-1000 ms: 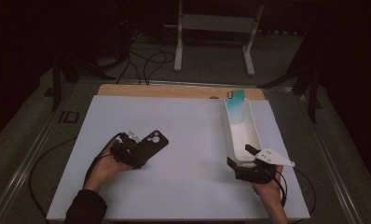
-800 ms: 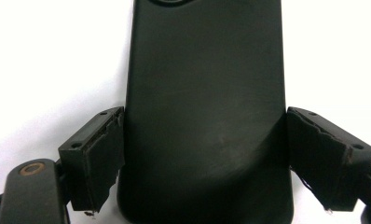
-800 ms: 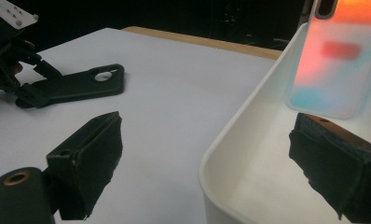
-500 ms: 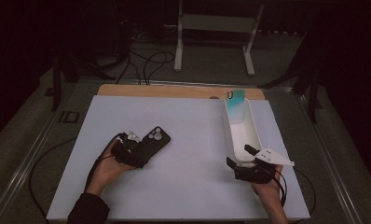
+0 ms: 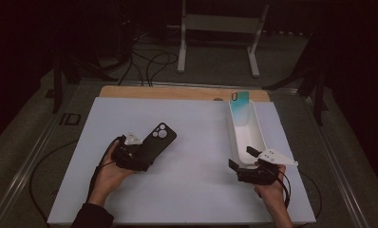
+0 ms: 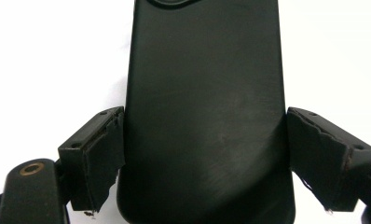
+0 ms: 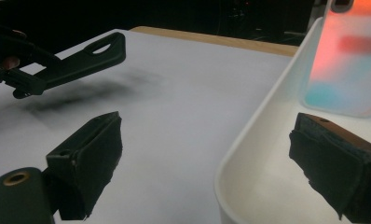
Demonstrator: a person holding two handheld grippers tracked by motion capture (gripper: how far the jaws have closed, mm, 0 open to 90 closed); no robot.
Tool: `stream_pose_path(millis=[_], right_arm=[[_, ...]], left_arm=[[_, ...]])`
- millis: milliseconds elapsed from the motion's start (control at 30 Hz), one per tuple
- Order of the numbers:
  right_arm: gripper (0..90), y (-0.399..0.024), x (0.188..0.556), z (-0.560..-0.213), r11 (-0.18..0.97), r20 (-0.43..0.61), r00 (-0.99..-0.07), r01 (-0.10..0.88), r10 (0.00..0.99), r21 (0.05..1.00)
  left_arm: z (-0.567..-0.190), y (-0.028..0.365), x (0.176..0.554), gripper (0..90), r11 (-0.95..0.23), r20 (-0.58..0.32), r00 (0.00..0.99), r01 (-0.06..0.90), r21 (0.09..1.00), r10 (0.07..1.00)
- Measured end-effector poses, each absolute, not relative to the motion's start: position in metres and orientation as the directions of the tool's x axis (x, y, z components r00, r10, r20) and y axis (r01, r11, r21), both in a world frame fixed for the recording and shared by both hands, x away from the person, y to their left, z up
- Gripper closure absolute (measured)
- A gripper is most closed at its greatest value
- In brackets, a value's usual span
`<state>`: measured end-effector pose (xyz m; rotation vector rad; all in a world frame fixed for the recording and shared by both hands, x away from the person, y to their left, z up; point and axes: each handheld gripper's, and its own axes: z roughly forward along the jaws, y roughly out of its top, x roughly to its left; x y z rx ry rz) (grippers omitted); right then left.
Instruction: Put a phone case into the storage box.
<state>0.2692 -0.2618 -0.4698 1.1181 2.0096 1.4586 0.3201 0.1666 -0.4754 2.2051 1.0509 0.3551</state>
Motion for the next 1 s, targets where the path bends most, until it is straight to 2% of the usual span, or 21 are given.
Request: stream_pose_path(millis=[200,467,1000], right_arm=[[9.1,-0.254,0.280,-0.462,0.123,0.170,-0.592,0.421,0.788,0.899],[9.1,-0.241,0.293,-0.446,0.124,0.195,-0.624,0.430,0.757,0.894],[9.2,-0.196,0.315,-0.427,0.144,0.245,-0.702,0.446,0.668,0.884]], left_arm=[[-0.464,0.164,0.311,15.8,-0.434,-0.030,0.643,0.550,0.713,0.766],[-0.450,0.157,0.300,15.7,-0.422,-0.008,0.678,0.467,0.777,0.735],[-0.448,0.142,0.289,15.6,-0.457,0.032,0.729,0.393,0.798,0.684]])
